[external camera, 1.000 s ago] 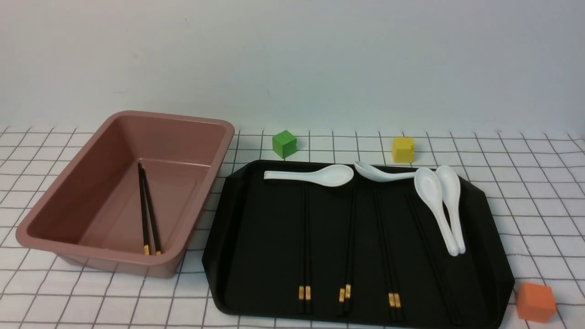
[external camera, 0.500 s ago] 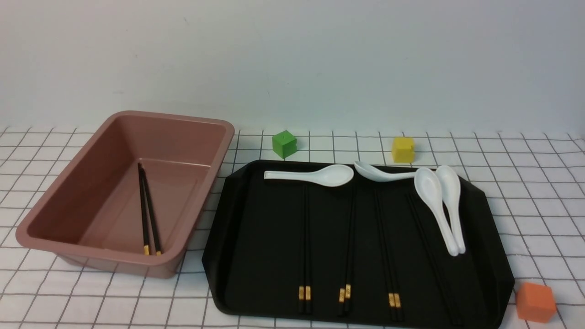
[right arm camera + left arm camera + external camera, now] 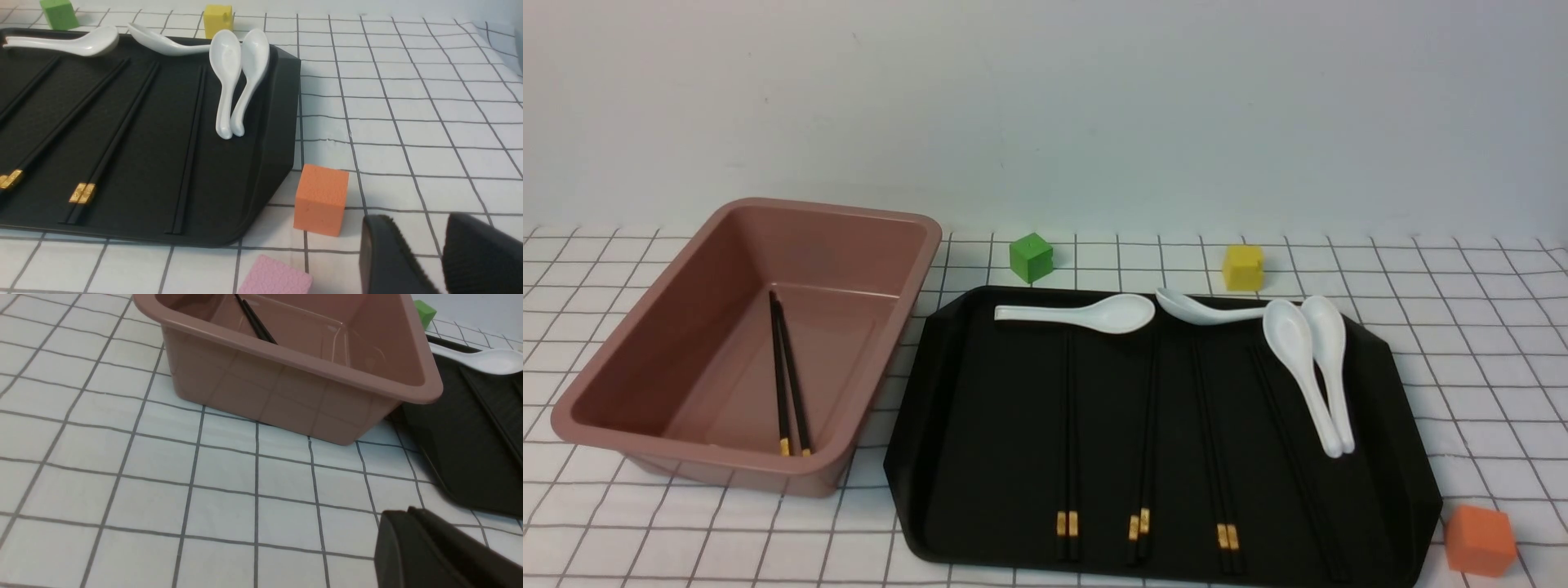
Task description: On white black tablecloth take chopsticks from black tray and put them in box.
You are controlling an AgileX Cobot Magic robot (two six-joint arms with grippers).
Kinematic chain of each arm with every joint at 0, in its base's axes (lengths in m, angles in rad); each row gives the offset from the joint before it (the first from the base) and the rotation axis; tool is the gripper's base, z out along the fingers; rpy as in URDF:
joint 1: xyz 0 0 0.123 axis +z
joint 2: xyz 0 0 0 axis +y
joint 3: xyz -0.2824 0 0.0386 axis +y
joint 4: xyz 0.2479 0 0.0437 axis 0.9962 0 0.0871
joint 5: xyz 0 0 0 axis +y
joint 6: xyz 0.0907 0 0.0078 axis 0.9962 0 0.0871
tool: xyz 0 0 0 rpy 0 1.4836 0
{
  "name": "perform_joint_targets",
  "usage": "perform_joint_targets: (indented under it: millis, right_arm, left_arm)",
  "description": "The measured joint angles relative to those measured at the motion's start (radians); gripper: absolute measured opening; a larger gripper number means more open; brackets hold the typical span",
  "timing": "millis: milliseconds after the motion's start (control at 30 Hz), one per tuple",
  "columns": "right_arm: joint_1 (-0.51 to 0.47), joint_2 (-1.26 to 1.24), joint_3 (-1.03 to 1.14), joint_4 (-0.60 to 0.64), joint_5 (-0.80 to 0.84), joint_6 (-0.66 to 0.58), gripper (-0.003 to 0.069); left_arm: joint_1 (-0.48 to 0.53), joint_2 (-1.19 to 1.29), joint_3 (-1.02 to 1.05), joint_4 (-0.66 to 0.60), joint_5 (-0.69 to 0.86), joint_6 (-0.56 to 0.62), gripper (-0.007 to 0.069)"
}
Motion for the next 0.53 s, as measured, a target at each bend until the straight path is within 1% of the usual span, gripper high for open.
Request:
perform_joint_targets:
  millis: [533]
  right_arm:
    - [0.000, 0.000, 0.000, 0.000, 0.000, 0.000, 0.0239]
  left_arm:
    - [0.000, 0.000, 0.000, 0.000, 0.000, 0.000, 0.0029]
